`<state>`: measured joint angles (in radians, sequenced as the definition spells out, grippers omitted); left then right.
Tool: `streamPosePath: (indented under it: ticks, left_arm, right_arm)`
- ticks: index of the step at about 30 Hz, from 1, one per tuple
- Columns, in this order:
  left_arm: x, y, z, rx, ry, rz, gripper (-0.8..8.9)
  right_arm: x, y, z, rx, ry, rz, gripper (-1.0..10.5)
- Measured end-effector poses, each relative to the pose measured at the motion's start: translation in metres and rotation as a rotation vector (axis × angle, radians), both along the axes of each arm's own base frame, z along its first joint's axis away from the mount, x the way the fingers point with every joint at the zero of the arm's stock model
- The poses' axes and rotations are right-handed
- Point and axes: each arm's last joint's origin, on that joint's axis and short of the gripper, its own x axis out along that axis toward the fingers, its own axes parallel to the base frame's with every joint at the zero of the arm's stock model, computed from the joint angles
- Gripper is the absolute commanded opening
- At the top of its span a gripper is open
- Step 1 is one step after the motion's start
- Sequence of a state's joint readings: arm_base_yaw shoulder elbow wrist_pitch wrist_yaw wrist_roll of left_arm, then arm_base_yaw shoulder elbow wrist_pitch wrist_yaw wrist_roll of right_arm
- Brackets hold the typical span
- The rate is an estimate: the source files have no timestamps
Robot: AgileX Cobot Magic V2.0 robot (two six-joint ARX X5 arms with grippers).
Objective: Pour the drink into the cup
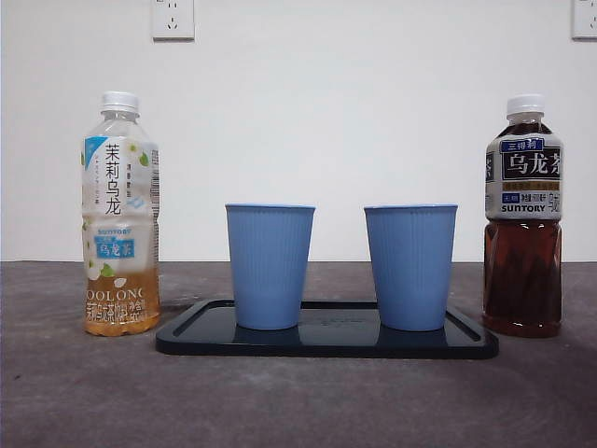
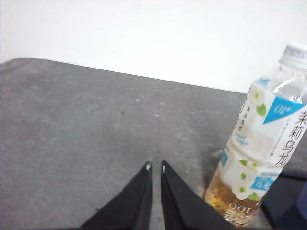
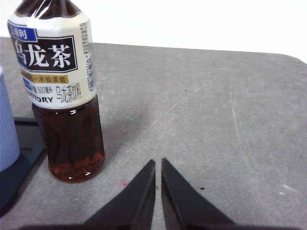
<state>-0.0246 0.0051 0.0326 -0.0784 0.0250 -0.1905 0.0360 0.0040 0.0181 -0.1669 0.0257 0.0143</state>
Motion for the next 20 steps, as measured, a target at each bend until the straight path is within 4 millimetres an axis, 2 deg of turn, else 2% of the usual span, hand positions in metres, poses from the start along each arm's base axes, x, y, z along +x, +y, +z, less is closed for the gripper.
streamPosePath:
  ticks: [10,20]
  left_arm:
    - [0.0,-0.002,0.001,-0.086,0.034,-0.057,0.16]
    - [0.003,-0.007,0.057,-0.177,0.034,-0.102,0.16]
  right_arm:
    - [-0.001,0.003,0.004,0.163,0.004,0.08,0.1]
    - [-0.01,0.004,0.071,0.293,-0.103,0.089,0.1]
